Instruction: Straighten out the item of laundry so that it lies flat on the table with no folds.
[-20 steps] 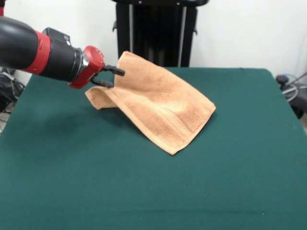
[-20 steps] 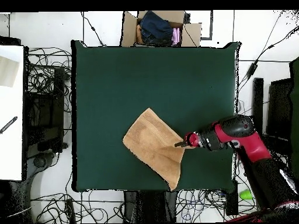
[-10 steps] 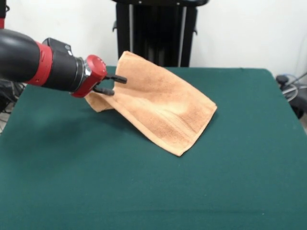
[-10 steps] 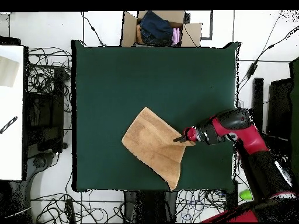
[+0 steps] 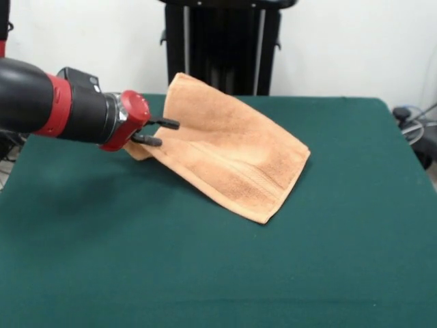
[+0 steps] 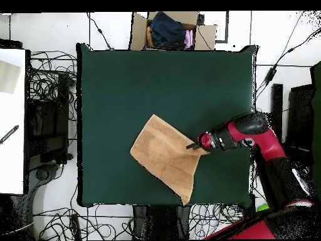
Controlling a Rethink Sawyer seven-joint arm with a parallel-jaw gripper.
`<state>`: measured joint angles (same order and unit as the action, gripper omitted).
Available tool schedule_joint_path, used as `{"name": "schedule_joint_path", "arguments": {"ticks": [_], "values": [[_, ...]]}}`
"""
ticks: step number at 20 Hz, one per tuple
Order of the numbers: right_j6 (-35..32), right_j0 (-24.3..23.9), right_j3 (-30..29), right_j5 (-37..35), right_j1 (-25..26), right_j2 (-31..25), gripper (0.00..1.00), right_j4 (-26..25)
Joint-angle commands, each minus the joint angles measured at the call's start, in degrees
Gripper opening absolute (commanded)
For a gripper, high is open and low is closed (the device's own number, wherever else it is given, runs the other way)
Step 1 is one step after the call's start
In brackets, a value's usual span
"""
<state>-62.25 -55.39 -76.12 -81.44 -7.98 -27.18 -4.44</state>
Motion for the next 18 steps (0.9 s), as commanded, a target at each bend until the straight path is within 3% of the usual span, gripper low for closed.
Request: {"name": "schedule_joint_path", "arguments": {"ticks": [1,18], "values": [[-5.27,2.49,5.99,-1.96,3.26,0.02,1.00,1.55],[2.75,0.36,4.68,6.28,4.27,-2.31,1.00,-1.28]]}}
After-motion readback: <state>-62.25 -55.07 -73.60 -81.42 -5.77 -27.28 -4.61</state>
